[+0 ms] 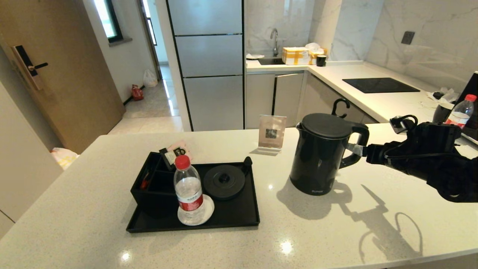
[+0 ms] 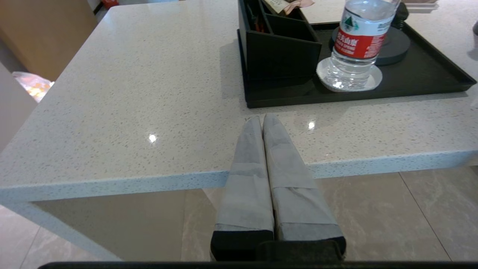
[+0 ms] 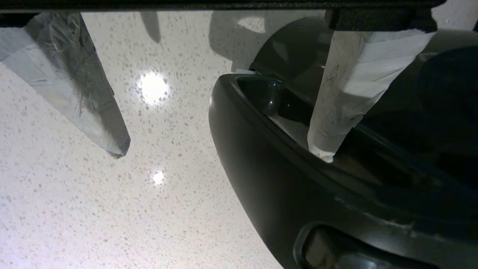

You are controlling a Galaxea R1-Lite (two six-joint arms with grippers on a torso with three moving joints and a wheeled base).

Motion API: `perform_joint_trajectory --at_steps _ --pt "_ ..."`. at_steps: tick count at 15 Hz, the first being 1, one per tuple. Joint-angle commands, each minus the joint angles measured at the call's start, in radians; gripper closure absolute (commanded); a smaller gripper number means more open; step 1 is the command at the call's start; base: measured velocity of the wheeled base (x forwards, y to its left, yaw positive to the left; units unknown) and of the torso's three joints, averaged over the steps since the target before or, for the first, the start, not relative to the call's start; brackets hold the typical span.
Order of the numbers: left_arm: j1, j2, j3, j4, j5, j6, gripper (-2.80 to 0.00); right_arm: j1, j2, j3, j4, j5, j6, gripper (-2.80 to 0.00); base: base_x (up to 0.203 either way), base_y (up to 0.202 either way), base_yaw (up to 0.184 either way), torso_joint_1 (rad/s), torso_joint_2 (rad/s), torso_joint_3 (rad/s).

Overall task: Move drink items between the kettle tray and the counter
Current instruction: Return the kettle to its original position

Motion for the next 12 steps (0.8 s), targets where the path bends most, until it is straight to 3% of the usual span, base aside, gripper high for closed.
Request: perform_joint_trajectory --at_steps 1,12 --pt "0.0 -0.002 0.001 0.001 0.0 0.0 0.0 0.007 0.026 -0.018 -0.006 0.002 0.002 -2.8 0.0 0.0 0.0 0.0 0.0 0.0" --pt "0.001 0.0 0.001 0.001 0.0 0.0 0.0 0.019 0.087 -0.104 -0.005 -0.034 0.005 -2.8 0.0 0.0 0.0 0.0 0.0 0.0"
